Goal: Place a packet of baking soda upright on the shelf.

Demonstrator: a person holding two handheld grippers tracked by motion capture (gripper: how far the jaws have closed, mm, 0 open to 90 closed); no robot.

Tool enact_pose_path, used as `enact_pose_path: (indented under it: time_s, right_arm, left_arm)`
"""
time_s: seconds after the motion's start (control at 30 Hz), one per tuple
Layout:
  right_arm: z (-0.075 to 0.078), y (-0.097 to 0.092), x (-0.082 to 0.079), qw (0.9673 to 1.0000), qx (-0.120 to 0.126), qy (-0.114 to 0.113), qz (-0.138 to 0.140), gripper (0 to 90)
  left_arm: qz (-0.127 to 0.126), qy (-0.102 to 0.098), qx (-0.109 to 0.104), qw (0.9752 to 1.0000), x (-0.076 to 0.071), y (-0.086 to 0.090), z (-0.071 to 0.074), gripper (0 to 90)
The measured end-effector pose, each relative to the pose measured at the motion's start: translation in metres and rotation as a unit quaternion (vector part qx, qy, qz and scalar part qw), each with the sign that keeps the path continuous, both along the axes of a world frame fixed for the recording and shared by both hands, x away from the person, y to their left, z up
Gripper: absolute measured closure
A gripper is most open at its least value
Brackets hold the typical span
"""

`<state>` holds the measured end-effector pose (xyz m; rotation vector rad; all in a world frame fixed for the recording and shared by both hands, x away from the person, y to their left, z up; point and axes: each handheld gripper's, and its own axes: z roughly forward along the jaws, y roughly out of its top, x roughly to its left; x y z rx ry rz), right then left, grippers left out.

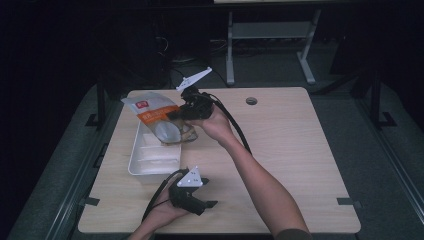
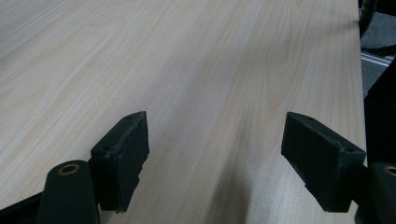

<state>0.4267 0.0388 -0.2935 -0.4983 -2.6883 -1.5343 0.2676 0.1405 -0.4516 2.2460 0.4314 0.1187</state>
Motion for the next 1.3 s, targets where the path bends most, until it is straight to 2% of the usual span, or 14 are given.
enact_pose_path:
  time_s: [0.6,0.77,0.8,1.03,1.17,1.27,1.3]
  right_arm:
    - [-0.023,0.043,0.0,0.999,-0.023,0.013,0.034,89.5]
    - [-0.031,0.053,0.002,0.9987,-0.015,0.02,0.044,89.4]
    - [-0.033,0.055,0.004,0.9986,-0.012,0.021,0.047,89.4]
    - [-0.051,0.066,0.008,0.9981,-0.006,0.037,0.048,89.3]
    - [-0.062,0.067,0.012,0.9978,0.006,0.05,0.043,88.8]
    - [-0.068,0.066,0.015,0.9976,0.004,0.057,0.039,87.4]
    - [-0.073,0.065,0.015,0.9973,-0.006,0.061,0.041,86.7]
  left_arm:
    - [-0.001,0.004,0.002,1.0,0.001,0.001,-0.001,22.8]
    - [0.0,0.007,0.001,1.0,0.001,0.002,-0.002,22.9]
    - [-0.001,0.002,0.004,1.0,0.001,0.002,-0.001,22.9]
    - [-0.003,0.003,0.005,1.0,0.001,0.001,-0.002,22.9]
    - [-0.003,0.002,0.005,1.0,0.001,0.001,-0.002,22.9]
    - [-0.004,0.002,0.007,1.0,0.001,0.001,-0.002,22.9]
    - [-0.004,0.002,0.007,1.0,0.001,0.001,-0.003,22.9]
